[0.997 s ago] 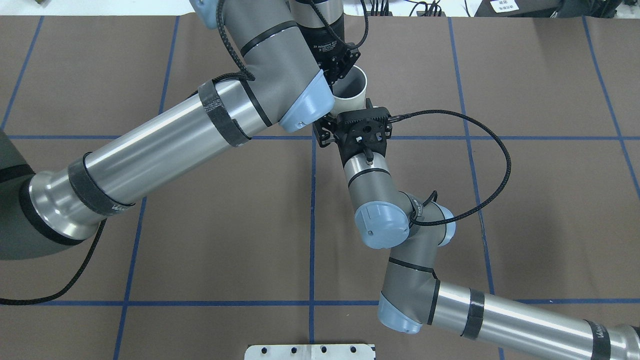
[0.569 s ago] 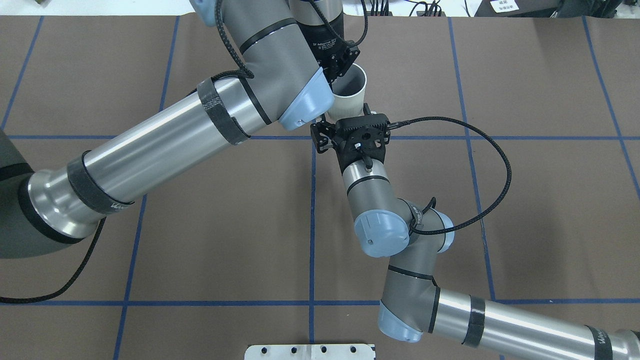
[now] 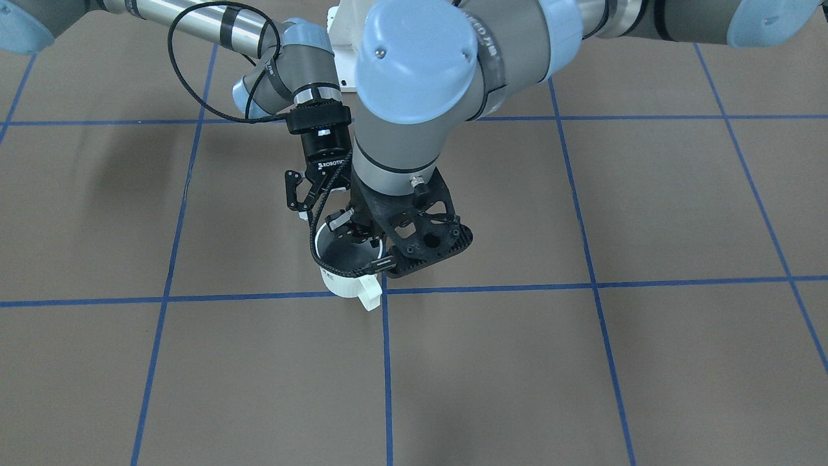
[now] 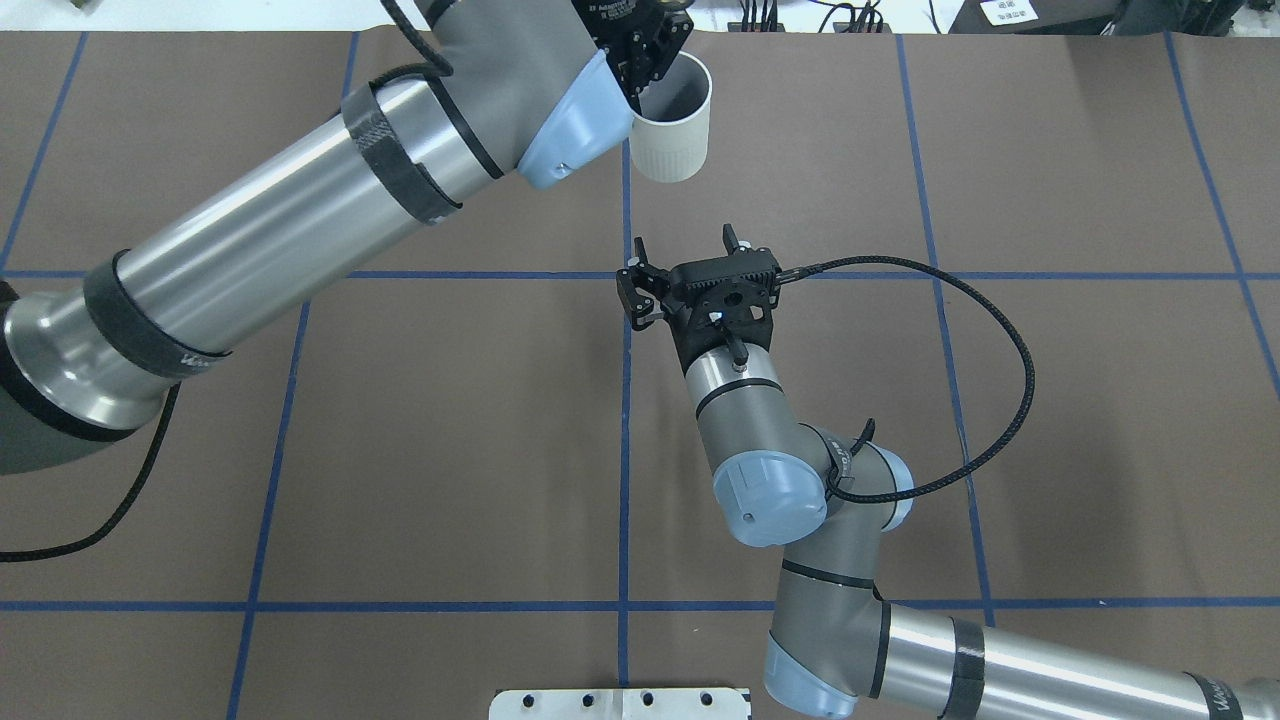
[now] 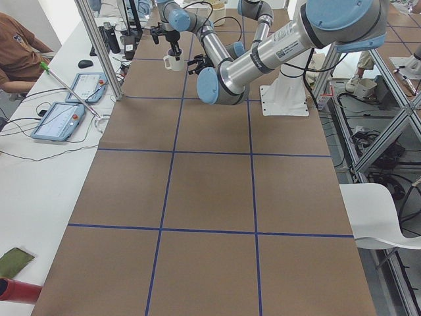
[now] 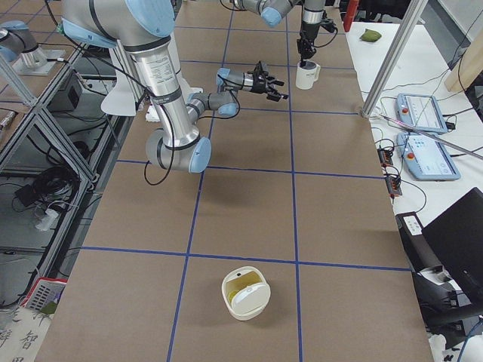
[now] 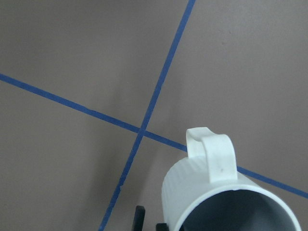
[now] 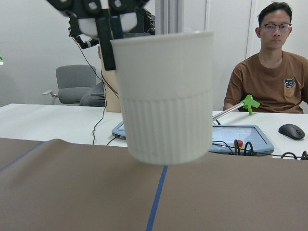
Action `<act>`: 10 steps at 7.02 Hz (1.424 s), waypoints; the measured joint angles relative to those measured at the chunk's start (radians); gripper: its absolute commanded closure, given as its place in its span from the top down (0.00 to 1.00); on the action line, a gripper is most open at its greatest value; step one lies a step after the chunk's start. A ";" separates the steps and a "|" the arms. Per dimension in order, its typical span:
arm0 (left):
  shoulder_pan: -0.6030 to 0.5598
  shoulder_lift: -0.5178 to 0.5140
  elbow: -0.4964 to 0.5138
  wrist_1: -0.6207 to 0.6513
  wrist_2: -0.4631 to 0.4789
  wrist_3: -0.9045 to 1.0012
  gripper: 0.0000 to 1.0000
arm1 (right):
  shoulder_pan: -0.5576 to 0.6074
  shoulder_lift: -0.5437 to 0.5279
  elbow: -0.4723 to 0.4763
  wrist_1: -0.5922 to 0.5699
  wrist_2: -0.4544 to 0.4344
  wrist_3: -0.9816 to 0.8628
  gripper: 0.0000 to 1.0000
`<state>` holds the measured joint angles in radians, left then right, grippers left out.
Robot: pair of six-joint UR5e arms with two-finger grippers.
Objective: Left arm hands cup to right arm to dump lemon
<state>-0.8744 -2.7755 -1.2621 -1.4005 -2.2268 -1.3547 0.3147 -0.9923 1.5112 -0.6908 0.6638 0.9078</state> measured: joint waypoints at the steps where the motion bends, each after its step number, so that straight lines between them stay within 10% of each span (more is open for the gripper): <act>1: -0.029 0.027 -0.033 0.016 -0.009 0.041 0.00 | 0.007 -0.007 0.011 -0.002 0.025 -0.025 1.00; 6: -0.152 0.451 -0.364 0.055 -0.018 0.447 0.00 | 0.205 -0.122 0.038 -0.006 0.366 -0.051 1.00; 10: -0.228 0.877 -0.460 -0.169 -0.020 0.779 0.00 | 0.545 -0.391 0.176 -0.027 0.932 -0.163 1.00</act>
<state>-1.1028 -1.8987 -1.7218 -1.5693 -2.2472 -0.5754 0.8599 -1.3837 1.6876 -0.7180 1.5960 0.7448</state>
